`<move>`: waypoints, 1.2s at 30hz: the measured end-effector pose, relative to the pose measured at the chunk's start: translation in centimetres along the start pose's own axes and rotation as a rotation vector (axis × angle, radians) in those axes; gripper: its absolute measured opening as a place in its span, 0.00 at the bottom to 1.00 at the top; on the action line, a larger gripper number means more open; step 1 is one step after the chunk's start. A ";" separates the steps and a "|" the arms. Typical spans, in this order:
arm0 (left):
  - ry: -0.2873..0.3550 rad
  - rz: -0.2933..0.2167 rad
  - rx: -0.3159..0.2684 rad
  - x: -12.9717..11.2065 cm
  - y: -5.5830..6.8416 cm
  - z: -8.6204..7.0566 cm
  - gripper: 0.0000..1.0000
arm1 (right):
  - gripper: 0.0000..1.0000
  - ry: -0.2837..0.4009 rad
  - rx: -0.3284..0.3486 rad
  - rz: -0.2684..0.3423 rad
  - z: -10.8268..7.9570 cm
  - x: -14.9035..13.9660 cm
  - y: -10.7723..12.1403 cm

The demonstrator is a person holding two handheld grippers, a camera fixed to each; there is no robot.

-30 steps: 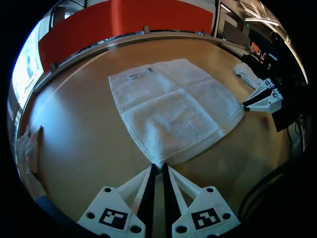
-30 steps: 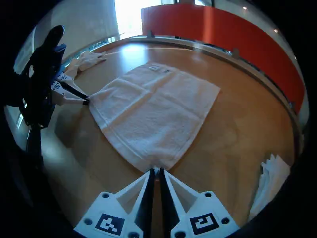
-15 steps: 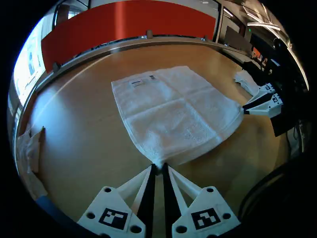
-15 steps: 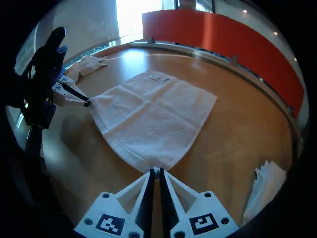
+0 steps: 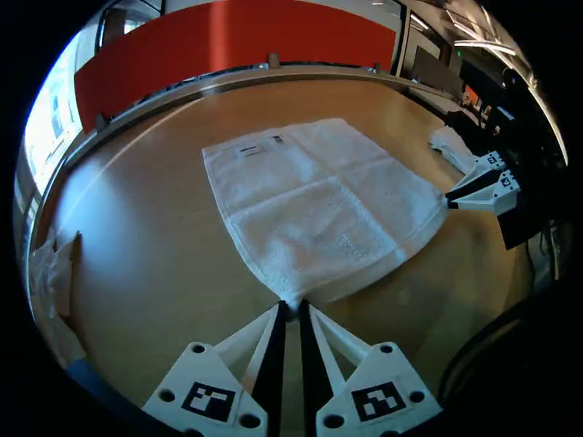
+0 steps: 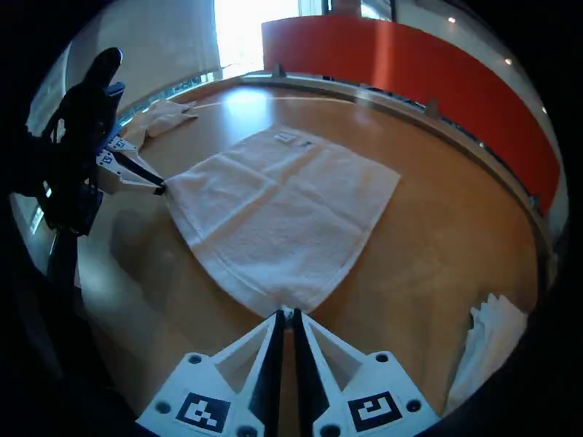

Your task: Fold towel

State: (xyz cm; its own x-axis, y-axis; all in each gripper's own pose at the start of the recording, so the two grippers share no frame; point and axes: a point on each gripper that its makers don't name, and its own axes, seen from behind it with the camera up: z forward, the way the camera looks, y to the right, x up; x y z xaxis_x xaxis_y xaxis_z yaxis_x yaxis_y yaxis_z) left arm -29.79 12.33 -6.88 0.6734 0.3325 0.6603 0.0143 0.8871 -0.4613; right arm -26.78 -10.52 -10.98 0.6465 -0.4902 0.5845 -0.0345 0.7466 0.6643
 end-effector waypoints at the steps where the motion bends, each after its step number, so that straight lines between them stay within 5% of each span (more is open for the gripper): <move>1: 0.000 -0.002 0.000 0.0 0.0 -0.1 0.13 | 0.09 0.002 0.001 0.000 -0.1 0.1 -0.1; 27: -0.047 -0.086 -0.056 0.4 2.3 -5.5 0.13 | 0.08 0.030 0.058 -0.001 -6.3 3.0 -2.5; 36: -0.056 -0.101 -0.063 0.0 2.7 -4.9 0.13 | 0.08 0.004 0.066 0.008 -5.5 1.8 -2.2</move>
State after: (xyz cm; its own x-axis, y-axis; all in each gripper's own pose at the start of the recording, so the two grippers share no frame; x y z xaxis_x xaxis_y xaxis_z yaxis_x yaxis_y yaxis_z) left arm -26.17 13.19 -11.06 0.6240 0.2610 0.7366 0.1277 0.8959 -0.4256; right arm -21.35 -10.60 -13.93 0.6490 -0.4822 0.5884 -0.0897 0.7196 0.6886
